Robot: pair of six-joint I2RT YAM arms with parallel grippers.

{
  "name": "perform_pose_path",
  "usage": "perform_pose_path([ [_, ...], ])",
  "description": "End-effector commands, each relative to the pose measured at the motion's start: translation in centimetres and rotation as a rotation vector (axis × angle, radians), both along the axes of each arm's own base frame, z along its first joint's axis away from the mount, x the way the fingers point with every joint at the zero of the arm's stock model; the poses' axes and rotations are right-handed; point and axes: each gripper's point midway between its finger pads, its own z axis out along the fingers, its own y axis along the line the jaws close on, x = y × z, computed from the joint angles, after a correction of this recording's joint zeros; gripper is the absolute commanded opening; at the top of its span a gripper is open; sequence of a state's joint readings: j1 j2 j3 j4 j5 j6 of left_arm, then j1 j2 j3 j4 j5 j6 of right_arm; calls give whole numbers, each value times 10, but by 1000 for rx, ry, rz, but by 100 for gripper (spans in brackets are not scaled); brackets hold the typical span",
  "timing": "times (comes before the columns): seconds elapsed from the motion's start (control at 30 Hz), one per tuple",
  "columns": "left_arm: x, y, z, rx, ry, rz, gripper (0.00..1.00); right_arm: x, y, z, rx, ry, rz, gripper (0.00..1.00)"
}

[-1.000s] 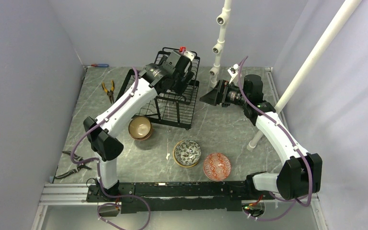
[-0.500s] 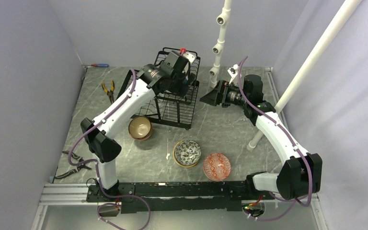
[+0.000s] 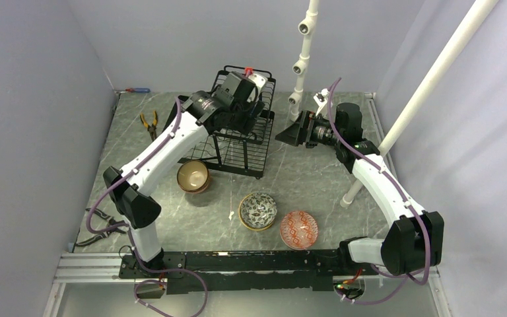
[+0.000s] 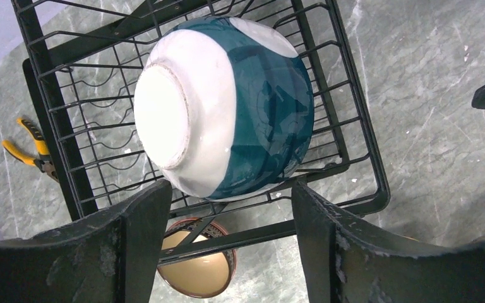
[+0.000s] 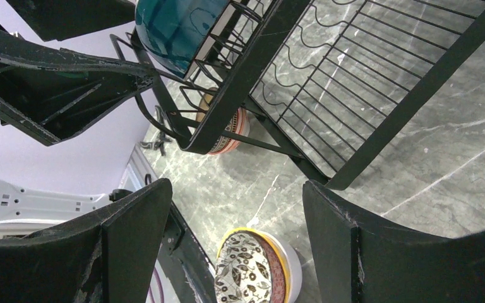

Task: Load the bowls into the dish rack
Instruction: Turn the bowl upside down on the dish rack.

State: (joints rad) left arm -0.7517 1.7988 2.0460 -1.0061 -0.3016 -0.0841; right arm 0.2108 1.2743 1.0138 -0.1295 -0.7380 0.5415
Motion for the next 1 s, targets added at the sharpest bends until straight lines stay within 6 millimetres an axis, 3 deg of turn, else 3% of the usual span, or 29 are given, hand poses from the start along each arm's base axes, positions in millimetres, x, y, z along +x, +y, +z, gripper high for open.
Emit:
perform_pose_path([
  [0.0, -9, 10, 21, -5, -52, -16, 73, 1, -3, 18, 1, -74, -4, 80],
  [0.27, -15, 20, 21, 23, -58, -27, 68, 3, -3, 19, 2, -76, -5, 80],
  [0.47, -24, 22, 35, -55, -97, -29, 77, 12, -1, 35, -4, -115, -2, 81],
  [0.7, -48, 36, 62, -238, -166, 21, 85, 37, 4, 74, -20, -188, 5, 81],
  [0.97, -91, 67, 62, -424, -156, 111, 94, 65, 33, 92, -39, -200, 74, 81],
])
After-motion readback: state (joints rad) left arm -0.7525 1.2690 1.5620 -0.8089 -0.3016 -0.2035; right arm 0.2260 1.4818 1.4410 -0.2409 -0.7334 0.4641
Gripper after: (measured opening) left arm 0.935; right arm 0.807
